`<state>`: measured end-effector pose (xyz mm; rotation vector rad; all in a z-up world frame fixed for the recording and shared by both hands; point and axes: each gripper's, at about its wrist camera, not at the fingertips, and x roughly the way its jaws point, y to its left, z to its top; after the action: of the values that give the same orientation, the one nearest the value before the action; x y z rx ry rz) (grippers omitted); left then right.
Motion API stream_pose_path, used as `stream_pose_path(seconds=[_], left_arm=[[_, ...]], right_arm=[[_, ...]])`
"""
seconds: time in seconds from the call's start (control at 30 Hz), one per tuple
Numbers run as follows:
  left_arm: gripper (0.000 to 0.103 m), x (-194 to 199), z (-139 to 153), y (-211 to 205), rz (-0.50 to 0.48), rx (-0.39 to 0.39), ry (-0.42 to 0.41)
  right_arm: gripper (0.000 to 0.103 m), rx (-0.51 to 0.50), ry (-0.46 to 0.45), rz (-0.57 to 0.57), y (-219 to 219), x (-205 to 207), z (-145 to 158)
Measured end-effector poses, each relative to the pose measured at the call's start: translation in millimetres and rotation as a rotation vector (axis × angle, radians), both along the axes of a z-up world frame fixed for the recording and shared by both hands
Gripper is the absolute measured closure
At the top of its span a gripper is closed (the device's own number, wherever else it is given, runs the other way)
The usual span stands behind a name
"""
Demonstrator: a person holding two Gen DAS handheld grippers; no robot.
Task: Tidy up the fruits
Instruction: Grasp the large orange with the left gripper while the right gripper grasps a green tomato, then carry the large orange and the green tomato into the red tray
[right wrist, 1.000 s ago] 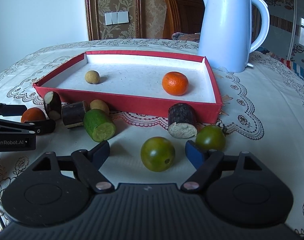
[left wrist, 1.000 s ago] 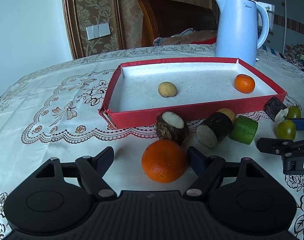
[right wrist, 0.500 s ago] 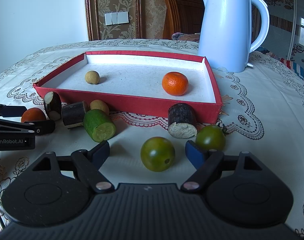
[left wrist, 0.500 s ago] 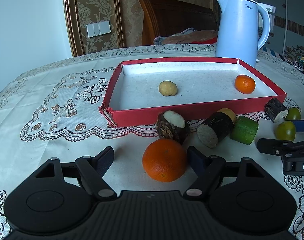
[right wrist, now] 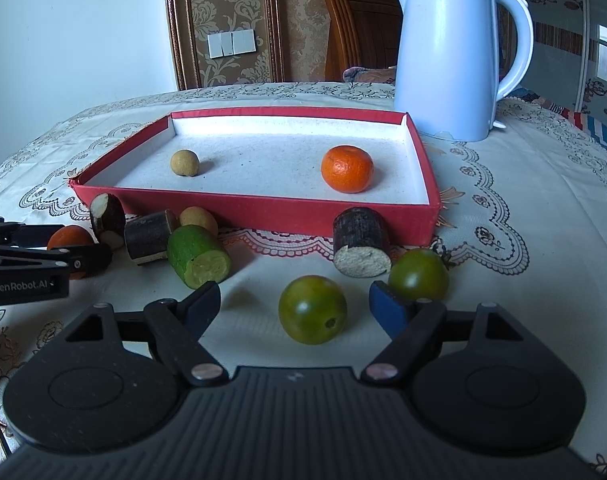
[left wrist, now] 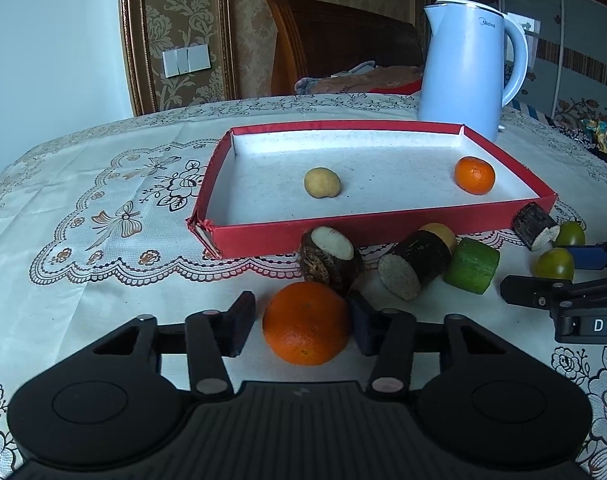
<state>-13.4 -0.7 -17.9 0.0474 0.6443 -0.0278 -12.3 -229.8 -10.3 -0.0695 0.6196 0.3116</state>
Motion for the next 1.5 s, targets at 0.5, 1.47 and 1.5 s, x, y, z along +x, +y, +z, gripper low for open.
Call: stream_pose_path(seconds=[0.5,1.47,1.5], left_arm=[[0.056,-1,-1,-5,-0.005,0.02,0.0],[0.061,-8,6,8,0.003,-0.051,-0.018],[0.061,-10,7,9,0.003,-0.057,-0.022]], right_arm=[[0.03,-0.003,-0.007,-0.014,-1,-1,0],[0.073,0.021,-0.064,-0.033,-7,-8,5],[0.073,0.027,-0.069,-0.036,-8,-9,5]])
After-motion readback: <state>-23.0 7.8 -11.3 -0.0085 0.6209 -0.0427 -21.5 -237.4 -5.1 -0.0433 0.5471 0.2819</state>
